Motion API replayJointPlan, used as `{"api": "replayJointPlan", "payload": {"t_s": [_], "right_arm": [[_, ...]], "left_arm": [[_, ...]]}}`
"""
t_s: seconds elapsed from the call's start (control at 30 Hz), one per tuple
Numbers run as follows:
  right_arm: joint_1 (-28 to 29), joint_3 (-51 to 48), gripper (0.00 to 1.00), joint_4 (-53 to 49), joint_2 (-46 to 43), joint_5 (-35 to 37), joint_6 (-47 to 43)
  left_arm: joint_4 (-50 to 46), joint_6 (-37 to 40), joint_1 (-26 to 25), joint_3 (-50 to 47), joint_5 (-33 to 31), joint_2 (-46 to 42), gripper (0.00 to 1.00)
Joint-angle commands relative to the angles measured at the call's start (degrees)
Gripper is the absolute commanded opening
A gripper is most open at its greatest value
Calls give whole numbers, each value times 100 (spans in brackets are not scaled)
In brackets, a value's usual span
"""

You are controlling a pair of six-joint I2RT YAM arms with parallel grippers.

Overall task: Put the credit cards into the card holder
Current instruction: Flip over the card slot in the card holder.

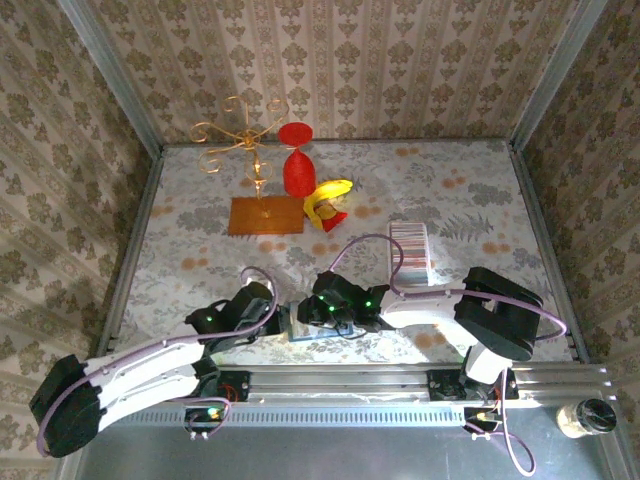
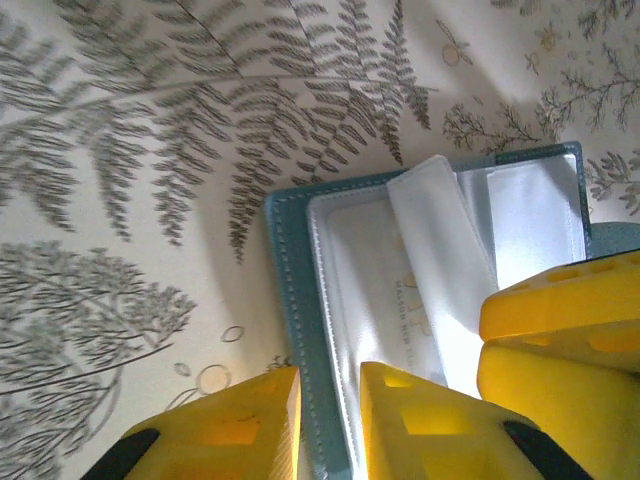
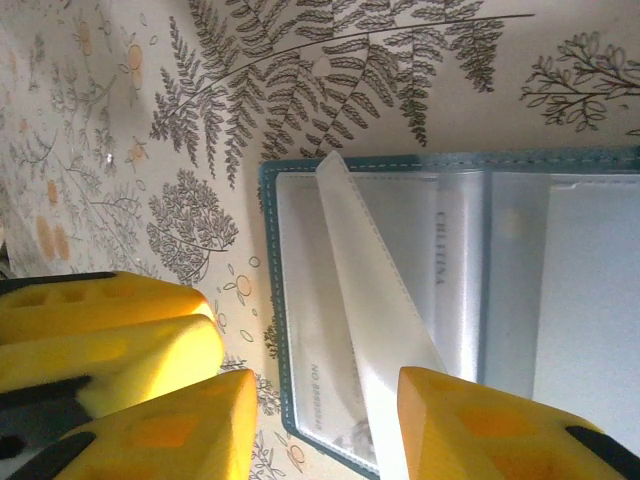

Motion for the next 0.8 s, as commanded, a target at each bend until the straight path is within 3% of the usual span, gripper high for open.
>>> {"api": "replayJointPlan", "payload": {"t_s": [0.0, 0.3, 0.5, 0.77], "right_arm": [[58, -2, 41, 213, 117, -54, 131], [163, 336, 41, 684, 523, -289, 210], [264, 824, 41, 963, 826, -419, 159], [295, 1323, 43, 1218, 909, -524, -6]], "left_arm": [[-901, -140, -8, -12, -627, -417, 23], [-3049, -570, 108, 692, -2240, -1926, 21], [-3702, -697, 136, 968, -2712, -2593, 23], [-4218, -663, 137, 1429, -3182, -2761, 35]]}}
